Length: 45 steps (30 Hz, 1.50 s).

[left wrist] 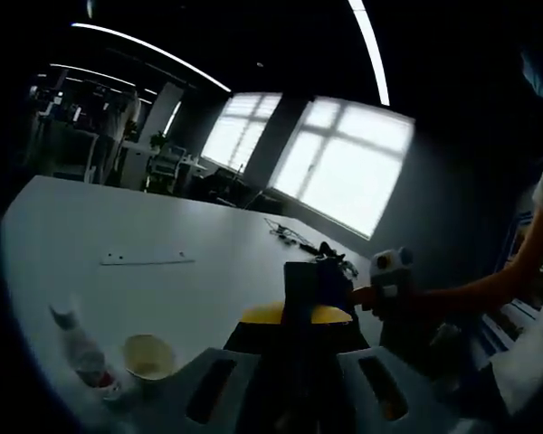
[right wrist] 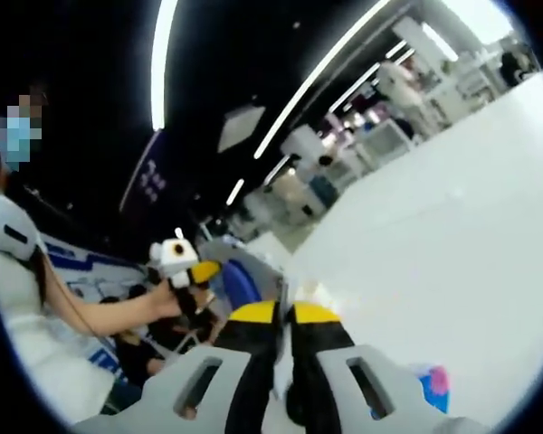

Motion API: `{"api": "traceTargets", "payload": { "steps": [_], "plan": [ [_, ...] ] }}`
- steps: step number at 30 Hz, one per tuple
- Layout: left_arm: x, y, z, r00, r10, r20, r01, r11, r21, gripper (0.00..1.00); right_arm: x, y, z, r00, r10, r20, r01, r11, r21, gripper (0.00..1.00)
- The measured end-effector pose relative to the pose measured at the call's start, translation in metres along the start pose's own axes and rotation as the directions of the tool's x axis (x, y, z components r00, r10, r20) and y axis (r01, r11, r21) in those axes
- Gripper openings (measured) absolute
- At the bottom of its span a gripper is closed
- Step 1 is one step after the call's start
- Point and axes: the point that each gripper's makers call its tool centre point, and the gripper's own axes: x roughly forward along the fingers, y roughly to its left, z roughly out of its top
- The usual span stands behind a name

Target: Arrange the tabletop items into an orderly group along one side of the table until the central work area is clear of visible clutter.

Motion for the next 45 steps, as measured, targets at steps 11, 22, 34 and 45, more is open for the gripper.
{"api": "traceTargets", "payload": {
  "steps": [11, 22, 34, 45],
  "plan": [
    [0.004, 0.005, -0.009, 0.999, 0.043, -0.026, -0.044, 0.999, -0.013, 0.06, -0.001, -0.004, 0.006, 1.0, -0.019, -0.011, 0.019, 0.999, -0.029, 0.0],
    [0.02, 0.02, -0.024, 0.99, 0.108, -0.096, -0.106, 0.994, 0.024, 0.06, -0.002, -0.018, 0.01, 0.997, -0.064, -0.033, 0.064, 0.998, -0.006, 0.0],
    [0.039, 0.041, -0.045, 0.965, 0.18, -0.19, -0.168, 0.982, 0.081, 0.07, -0.002, -0.044, 0.015, 0.989, -0.135, -0.059, 0.136, 0.991, 0.007, 0.0],
    [0.054, 0.06, -0.066, 0.934, 0.253, -0.252, -0.24, 0.967, 0.083, 0.08, -0.002, -0.064, 0.011, 0.982, -0.168, -0.083, 0.169, 0.985, 0.011, 0.0]
  ]
}}
